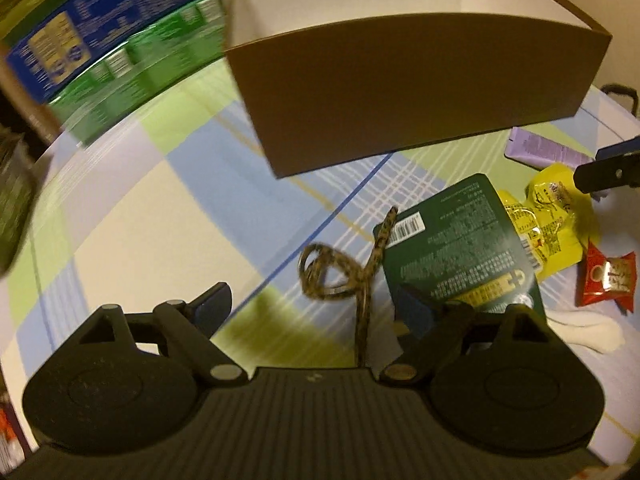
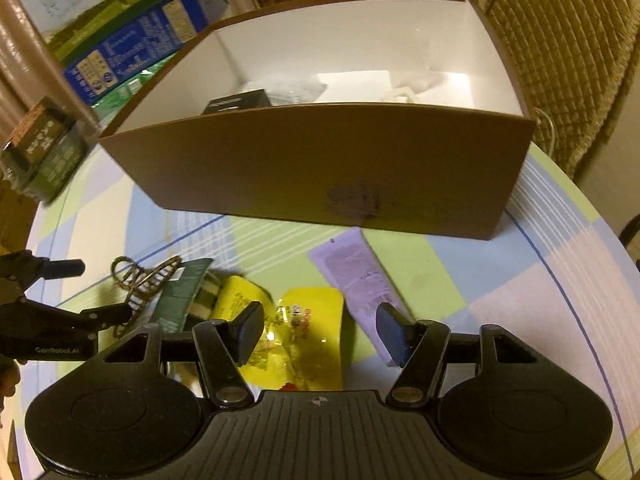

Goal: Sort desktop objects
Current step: 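Grasp the brown hair claw with the left tool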

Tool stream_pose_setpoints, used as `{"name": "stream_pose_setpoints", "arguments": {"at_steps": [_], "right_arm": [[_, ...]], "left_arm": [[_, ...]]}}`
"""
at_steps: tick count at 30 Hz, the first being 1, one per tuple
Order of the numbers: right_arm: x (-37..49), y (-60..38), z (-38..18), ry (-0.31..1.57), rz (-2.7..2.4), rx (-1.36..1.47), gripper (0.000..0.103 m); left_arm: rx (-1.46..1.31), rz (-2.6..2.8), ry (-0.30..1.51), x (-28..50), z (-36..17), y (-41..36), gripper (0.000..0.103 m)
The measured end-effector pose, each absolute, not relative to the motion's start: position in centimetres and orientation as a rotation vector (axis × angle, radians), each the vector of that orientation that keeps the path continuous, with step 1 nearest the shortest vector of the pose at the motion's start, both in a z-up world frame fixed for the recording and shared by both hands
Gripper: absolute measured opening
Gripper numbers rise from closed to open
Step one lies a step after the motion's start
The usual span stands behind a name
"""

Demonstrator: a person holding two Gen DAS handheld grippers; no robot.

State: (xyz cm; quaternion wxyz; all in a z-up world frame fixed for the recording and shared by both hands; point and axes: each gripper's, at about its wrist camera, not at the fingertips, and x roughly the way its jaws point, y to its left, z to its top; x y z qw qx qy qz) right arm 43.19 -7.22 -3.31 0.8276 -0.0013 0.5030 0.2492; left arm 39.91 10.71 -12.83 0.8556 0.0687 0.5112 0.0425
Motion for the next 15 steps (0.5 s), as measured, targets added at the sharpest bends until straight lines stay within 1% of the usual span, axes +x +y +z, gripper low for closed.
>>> {"name": "stream_pose_setpoints", "arguments": {"at_steps": [5,8,9,12,15], "right_arm": [[43.5,-7.4,-3.3,1.069,0.499,0.009,0.061],[43.5,-7.4,-3.0,1.072,0.505,0.040,0.061],[43.5,-7.3,-2.8,1.070,0.509,0.046,0.061],[43.3,-6.5,-2.5,1.069,0.554,0.067,0.061],[43.2,-5.3,-2.5,1.091,0.631,0.109,0.061]], "left_arm": [[0.163,0.013,1.086,41.3,-14.2,10.7,0.070],[0.154,-0.018,1.079,41.5,-14.6,10.9,0.051],[0.140,-0.032,1.075,41.4,-14.6,11.0,0.040],[0.060,-0.046,1.052,40.8,-14.6,12.0,0.037],[0.037,-0.001,1.045,39.6,-14.5,12.8,0.036]]}}
